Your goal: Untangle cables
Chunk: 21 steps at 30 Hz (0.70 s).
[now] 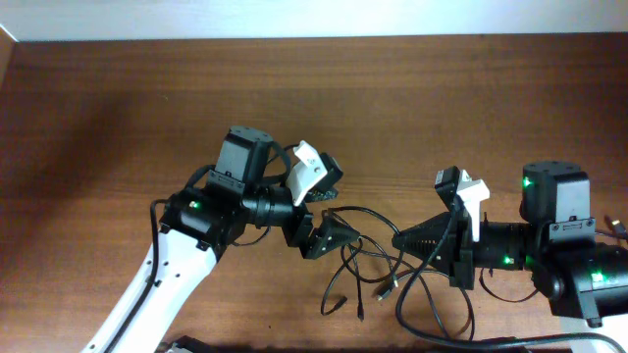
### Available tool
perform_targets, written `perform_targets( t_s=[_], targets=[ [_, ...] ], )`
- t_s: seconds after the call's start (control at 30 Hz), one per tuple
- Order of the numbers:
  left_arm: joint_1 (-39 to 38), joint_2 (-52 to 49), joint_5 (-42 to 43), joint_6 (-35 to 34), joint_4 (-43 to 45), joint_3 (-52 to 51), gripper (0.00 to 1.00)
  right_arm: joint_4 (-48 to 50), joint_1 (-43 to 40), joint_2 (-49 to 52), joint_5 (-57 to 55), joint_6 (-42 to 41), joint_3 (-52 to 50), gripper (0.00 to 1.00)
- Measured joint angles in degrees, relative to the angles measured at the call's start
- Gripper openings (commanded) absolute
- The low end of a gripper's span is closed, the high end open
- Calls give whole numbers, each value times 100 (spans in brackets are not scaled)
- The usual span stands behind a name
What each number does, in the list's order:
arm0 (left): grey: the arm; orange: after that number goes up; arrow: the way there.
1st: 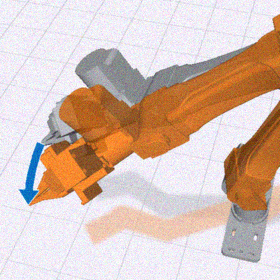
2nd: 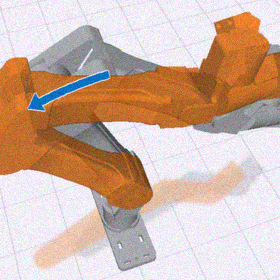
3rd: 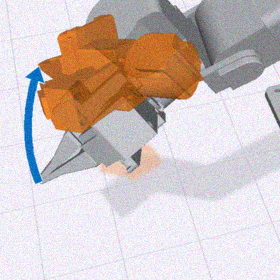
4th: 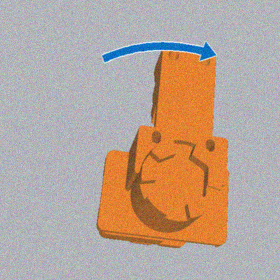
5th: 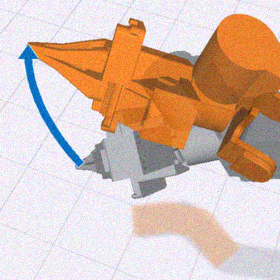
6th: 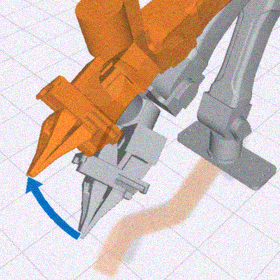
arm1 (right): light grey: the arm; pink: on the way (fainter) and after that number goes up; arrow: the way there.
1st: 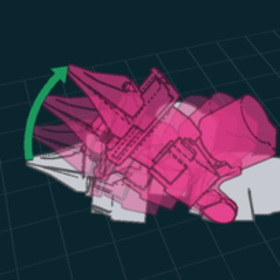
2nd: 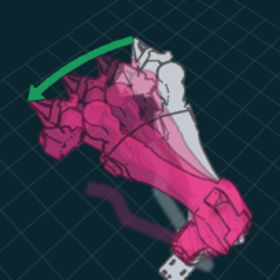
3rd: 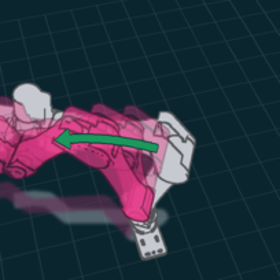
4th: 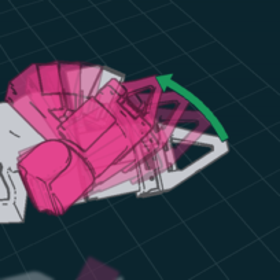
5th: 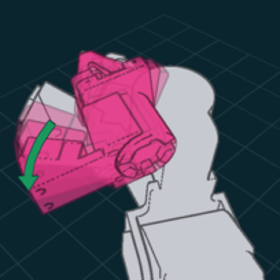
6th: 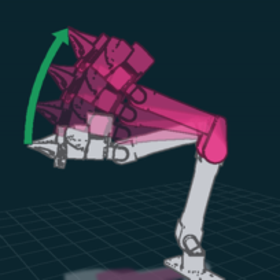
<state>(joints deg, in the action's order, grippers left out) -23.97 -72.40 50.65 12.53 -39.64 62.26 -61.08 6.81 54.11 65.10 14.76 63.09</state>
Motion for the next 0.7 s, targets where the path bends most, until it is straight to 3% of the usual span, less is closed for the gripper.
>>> perform_targets(
  t_s=[0.1, 0.13, 0.17, 0.43, 0.47, 0.53, 0.6, 0.7],
  targets=[
    [0, 0, 763, 127, 33, 0, 53, 20, 0, 0, 52, 0, 0, 4],
    [0, 0, 1069, 293, 44, 0, 33, 20, 0, 0, 63, -2, 0, 4],
    [0, 0, 1357, 428, 46, 0, 0, 20, 0, 0, 83, 0, 0, 4],
    [2, -2, 2162, 643, 138, -2, 0, 24, 0, 7, 105, -9, 0, 4],
    [7, -4, 2476, 654, 310, -4, 0, 24, 0, 7, 107, -42, 0, 17],
    [7, -4, 2846, 660, 564, -9, 0, 24, 0, 7, 28, -306, 0, 68],
    [0, -4, 2979, 562, 1167, -28, 0, 13, 0, 7, -337, -734, 0, 85],
    [0, -7, 1853, -850, 2124, -24, 0, -22, 0, 15, -1539, -1746, 0, 93]
  ],
)
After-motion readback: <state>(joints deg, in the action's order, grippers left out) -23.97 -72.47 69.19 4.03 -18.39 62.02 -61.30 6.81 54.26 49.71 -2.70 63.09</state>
